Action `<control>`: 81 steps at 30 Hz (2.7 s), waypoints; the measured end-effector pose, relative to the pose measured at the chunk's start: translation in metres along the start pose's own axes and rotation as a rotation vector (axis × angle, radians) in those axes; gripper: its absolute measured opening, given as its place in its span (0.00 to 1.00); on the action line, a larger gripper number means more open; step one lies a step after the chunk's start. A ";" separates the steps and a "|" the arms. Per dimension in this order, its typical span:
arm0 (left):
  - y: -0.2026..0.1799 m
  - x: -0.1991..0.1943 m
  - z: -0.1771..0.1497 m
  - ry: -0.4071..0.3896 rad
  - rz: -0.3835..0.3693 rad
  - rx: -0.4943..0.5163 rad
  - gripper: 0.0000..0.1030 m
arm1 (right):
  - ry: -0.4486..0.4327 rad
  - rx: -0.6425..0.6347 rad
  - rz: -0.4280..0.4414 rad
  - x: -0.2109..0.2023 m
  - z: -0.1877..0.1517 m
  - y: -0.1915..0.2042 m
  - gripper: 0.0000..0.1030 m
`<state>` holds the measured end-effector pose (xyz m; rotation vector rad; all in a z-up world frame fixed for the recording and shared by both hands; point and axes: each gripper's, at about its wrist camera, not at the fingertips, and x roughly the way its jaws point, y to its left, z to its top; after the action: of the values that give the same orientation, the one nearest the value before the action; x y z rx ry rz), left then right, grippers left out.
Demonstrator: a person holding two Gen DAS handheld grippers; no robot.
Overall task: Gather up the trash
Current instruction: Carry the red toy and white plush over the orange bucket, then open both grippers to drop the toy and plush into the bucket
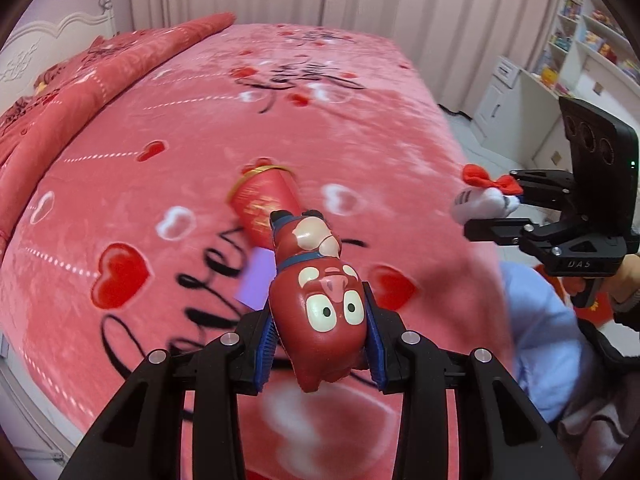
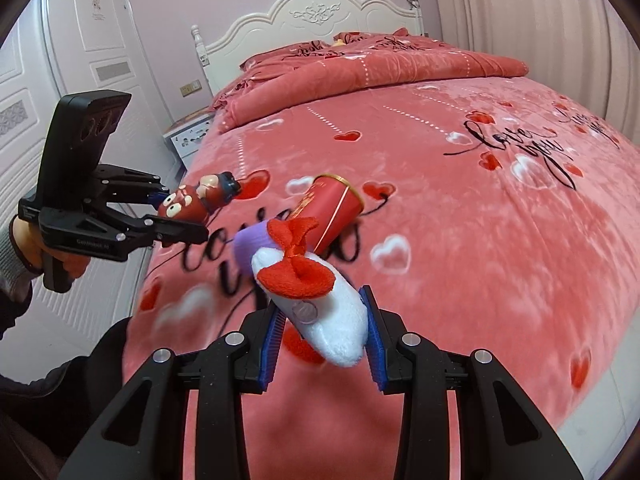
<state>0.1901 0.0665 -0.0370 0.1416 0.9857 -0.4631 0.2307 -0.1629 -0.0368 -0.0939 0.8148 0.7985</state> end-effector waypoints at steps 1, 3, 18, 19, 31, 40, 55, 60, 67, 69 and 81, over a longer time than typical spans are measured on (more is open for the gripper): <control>-0.010 -0.005 -0.005 -0.006 -0.006 0.004 0.38 | -0.002 0.007 0.005 -0.007 -0.006 0.003 0.36; -0.027 -0.014 -0.014 -0.014 -0.019 0.006 0.38 | -0.010 0.027 0.013 -0.025 -0.022 0.013 0.36; -0.158 -0.027 -0.070 0.012 -0.134 0.103 0.38 | -0.069 0.197 0.000 -0.132 -0.136 0.038 0.36; -0.166 -0.025 -0.069 0.015 -0.143 0.114 0.38 | -0.078 0.212 -0.010 -0.141 -0.145 0.036 0.36; -0.269 0.005 -0.032 0.015 -0.254 0.323 0.38 | -0.198 0.352 -0.156 -0.231 -0.206 -0.008 0.36; -0.364 0.056 0.003 0.061 -0.383 0.528 0.38 | -0.235 0.483 -0.346 -0.305 -0.267 -0.065 0.36; -0.485 0.154 0.016 0.201 -0.532 0.717 0.38 | -0.221 0.743 -0.534 -0.364 -0.383 -0.147 0.36; -0.496 0.185 0.012 0.269 -0.536 0.717 0.39 | -0.208 0.805 -0.539 -0.356 -0.406 -0.164 0.36; -0.500 0.211 0.010 0.327 -0.500 0.709 0.42 | -0.168 0.842 -0.530 -0.337 -0.420 -0.178 0.36; -0.504 0.214 0.006 0.336 -0.486 0.710 0.51 | -0.165 0.851 -0.525 -0.332 -0.422 -0.179 0.36; -0.496 0.207 0.008 0.335 -0.465 0.670 0.61 | -0.129 0.861 -0.524 -0.314 -0.419 -0.189 0.42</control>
<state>0.0745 -0.4442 -0.1586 0.6144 1.1606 -1.2212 -0.0313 -0.6390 -0.1564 0.4903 0.8979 -0.0773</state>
